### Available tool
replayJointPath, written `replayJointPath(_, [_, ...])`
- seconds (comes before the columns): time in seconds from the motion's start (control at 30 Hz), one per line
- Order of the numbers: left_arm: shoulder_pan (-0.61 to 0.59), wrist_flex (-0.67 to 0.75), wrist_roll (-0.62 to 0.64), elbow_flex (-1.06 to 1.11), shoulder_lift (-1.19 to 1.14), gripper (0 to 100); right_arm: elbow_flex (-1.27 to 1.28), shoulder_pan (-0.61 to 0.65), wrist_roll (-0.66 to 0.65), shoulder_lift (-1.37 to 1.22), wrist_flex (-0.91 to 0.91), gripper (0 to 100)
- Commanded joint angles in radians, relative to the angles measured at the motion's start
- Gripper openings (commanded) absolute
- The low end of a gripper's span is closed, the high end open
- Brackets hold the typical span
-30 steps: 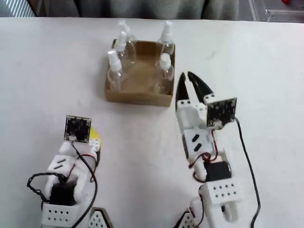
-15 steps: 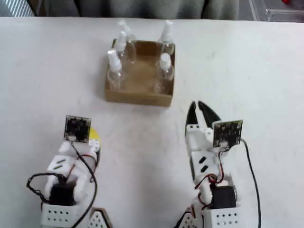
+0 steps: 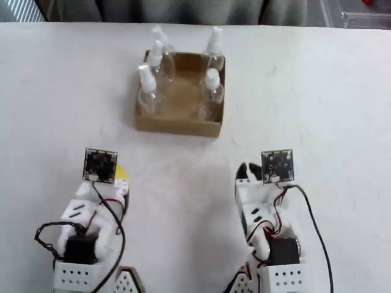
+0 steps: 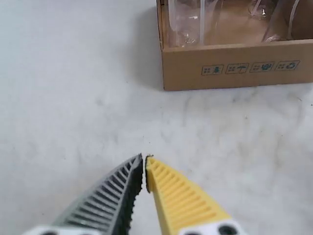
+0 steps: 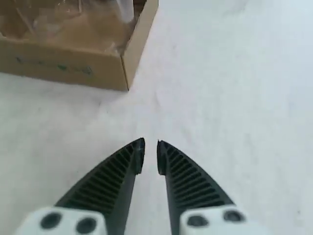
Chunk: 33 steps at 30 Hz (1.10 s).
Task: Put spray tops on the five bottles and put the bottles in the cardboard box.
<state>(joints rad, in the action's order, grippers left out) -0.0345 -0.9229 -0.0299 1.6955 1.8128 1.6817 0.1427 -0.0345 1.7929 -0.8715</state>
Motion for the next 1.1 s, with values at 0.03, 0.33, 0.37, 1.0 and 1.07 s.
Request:
replayJointPath(0.03, [-0.001, -0.043, -0.009, -0.003, 0.008, 2, 0.009, -0.018, 0.008, 0.008, -0.160, 1.6])
replayJointPath(0.33, [-0.007, -0.106, -0.008, -0.003, 0.008, 2, 0.009, -0.073, 0.002, 0.004, -0.320, 1.6])
replayJointPath(0.37, [-0.007, -0.155, -0.008, -0.003, 0.008, 2, 0.009, -0.071, 0.002, 0.004, -0.366, 1.8])
replayJointPath(1.0, [-0.005, -0.365, -0.006, -0.003, 0.013, 2, 0.009, -0.070, 0.002, 0.005, -0.397, 1.8])
replayJointPath(1.07, [-0.005, -0.365, -0.006, -0.003, 0.013, 2, 0.009, -0.070, 0.002, 0.005, -0.397, 1.8])
